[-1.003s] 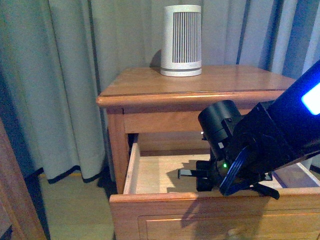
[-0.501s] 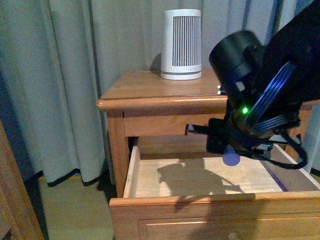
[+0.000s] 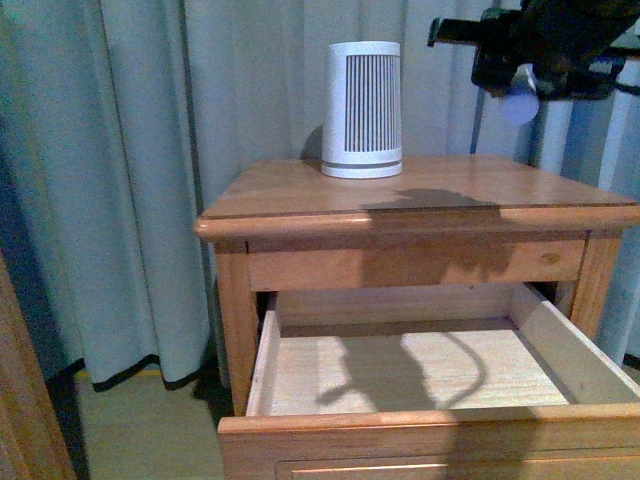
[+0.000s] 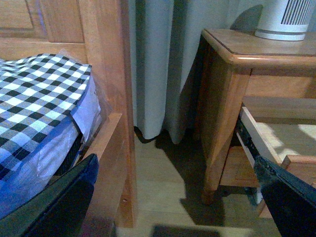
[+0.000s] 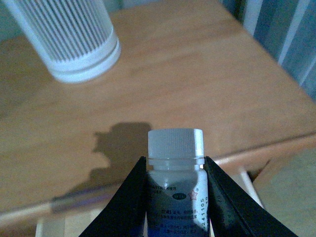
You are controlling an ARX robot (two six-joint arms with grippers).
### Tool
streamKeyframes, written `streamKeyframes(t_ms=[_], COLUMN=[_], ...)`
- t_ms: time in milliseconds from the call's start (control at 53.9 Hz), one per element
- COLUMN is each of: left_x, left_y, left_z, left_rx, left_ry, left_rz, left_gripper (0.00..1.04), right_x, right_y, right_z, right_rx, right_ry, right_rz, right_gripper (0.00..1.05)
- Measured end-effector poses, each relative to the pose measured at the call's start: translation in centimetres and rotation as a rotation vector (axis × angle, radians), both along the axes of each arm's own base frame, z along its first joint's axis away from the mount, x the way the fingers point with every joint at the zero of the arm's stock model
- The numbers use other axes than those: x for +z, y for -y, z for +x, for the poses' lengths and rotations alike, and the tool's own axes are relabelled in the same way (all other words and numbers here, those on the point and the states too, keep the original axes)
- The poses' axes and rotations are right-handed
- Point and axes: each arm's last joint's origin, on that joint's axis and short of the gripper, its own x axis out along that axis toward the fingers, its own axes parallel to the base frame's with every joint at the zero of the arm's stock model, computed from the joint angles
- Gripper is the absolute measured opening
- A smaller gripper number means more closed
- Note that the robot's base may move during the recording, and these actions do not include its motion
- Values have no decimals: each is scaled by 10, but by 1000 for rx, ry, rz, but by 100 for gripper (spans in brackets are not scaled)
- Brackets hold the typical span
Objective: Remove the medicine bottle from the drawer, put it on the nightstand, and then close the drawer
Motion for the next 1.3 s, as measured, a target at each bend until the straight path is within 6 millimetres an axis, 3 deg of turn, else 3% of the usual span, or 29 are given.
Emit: streamKeyframes(t_ms=[149,260,427,557,799,910,1058,1188,1300], left_x=[0,0,0,0,0,0,0,0,0], left_y=[0,0,0,0,0,0,0,0,0], left_z=[0,0,0,0,0,0,0,0,0], left_rx=[0,0,0,0,0,0,0,0,0], left_ry=[0,0,0,0,0,0,0,0,0], left_rz=[0,0,0,0,0,0,0,0,0], left_gripper=[98,98,98,98,98,98,98,98,98], right_x=[0,-21,-55,-65,-49,-31,-3,7,-23], right_y=[15,22,27,31,35,38,48,71,81], right_z=[38,65,86,93,89,69,18,-51,-124], right_rx=[-10,-17,-21,-41,-46,-44,-70,-99,-102], right_ry=[-26,-71,-121,-111,-1,24,38,89,67], right_rz=[-19,-39,-49,-63,-49,-43,-29,-6,-4], right_gripper=[30,30,30,49,84,99,98,98,98])
